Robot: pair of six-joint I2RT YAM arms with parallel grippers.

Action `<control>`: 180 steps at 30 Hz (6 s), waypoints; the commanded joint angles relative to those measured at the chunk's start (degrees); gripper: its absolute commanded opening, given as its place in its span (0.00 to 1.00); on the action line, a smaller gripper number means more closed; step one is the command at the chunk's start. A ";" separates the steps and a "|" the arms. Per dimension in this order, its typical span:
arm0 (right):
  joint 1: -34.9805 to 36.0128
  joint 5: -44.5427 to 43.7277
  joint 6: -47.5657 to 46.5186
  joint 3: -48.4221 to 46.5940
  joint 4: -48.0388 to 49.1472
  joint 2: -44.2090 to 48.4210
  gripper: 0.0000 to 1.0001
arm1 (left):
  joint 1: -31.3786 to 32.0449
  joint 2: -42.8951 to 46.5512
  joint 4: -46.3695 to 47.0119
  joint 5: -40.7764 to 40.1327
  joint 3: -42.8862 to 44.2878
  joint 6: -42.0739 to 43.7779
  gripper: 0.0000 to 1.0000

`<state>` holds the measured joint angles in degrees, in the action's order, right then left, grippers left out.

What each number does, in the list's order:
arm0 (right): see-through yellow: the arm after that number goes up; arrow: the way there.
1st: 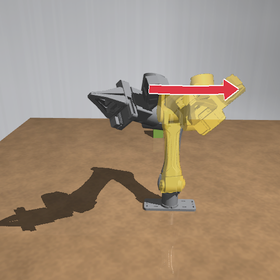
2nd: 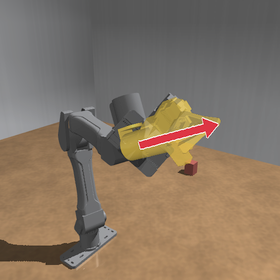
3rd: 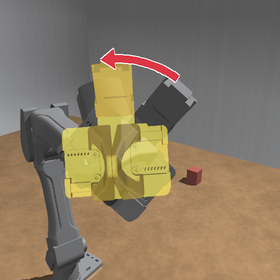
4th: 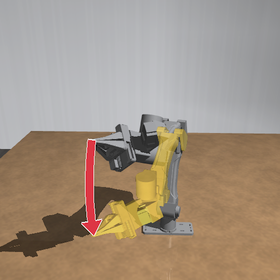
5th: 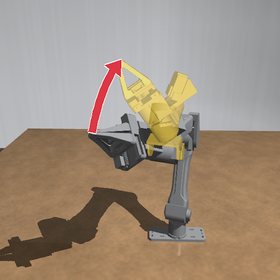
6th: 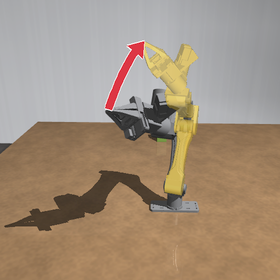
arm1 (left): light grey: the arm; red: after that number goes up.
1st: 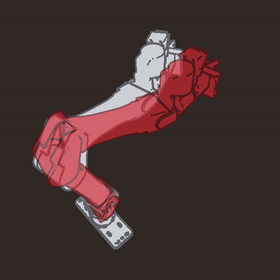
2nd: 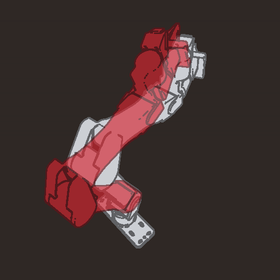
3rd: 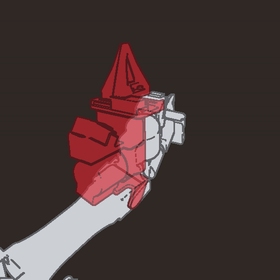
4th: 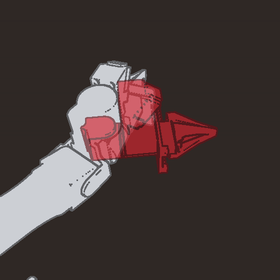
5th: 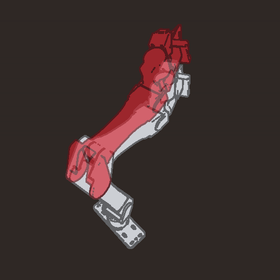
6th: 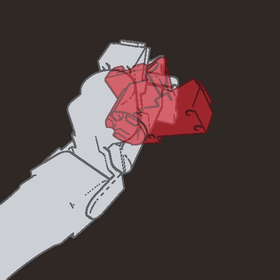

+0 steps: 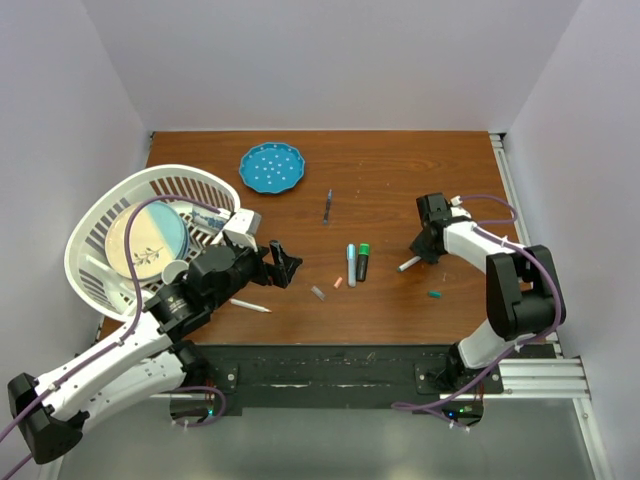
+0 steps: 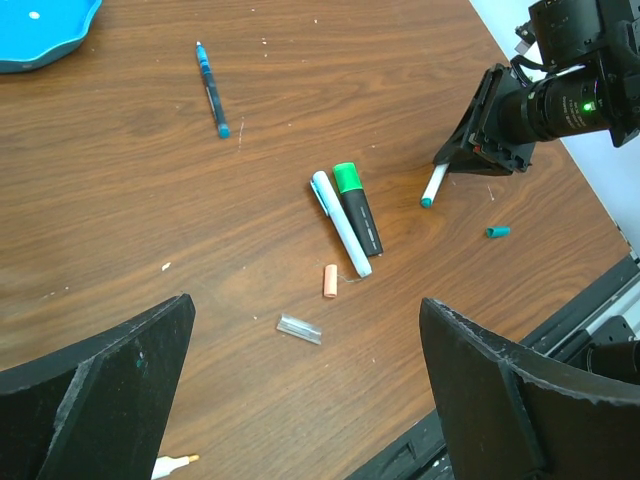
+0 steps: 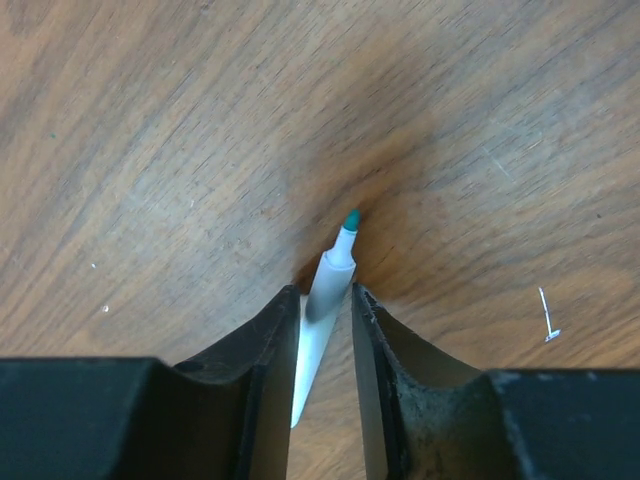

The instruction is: Insert the pens into the pen caps

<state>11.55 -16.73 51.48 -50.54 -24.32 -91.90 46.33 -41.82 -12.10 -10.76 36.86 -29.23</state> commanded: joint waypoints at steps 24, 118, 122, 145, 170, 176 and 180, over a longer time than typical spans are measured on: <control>1.54 14.88 -3.67 10.55 14.47 9.71 0.00 | 0.96 -24.86 24.48 19.64 0.40 -6.71 0.87; 6.82 -7.88 6.84 -3.16 -29.64 19.10 0.38 | -5.02 3.68 1.38 18.76 3.48 7.44 0.00; 6.38 -8.05 22.38 -2.54 -32.97 22.72 0.41 | -5.02 4.38 1.73 19.38 3.48 7.26 0.00; 2.25 -7.00 49.77 8.53 -30.70 20.00 0.38 | -5.02 6.75 2.52 19.20 3.13 7.17 0.00; 0.93 -7.97 49.50 9.32 -26.93 11.83 0.37 | -5.19 6.93 3.13 18.32 2.86 7.09 0.00; 1.02 -8.32 47.40 9.67 -25.52 9.28 0.33 | -5.37 7.11 3.04 18.06 2.86 7.09 0.00; 0.93 -9.46 42.57 10.81 -21.49 7.88 0.21 | -5.37 7.19 2.96 17.71 2.86 7.17 0.00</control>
<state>12.73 -22.76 97.56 -41.78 -50.37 -81.32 41.25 -35.24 -11.44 7.90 39.62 -23.14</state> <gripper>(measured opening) 0.270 0.136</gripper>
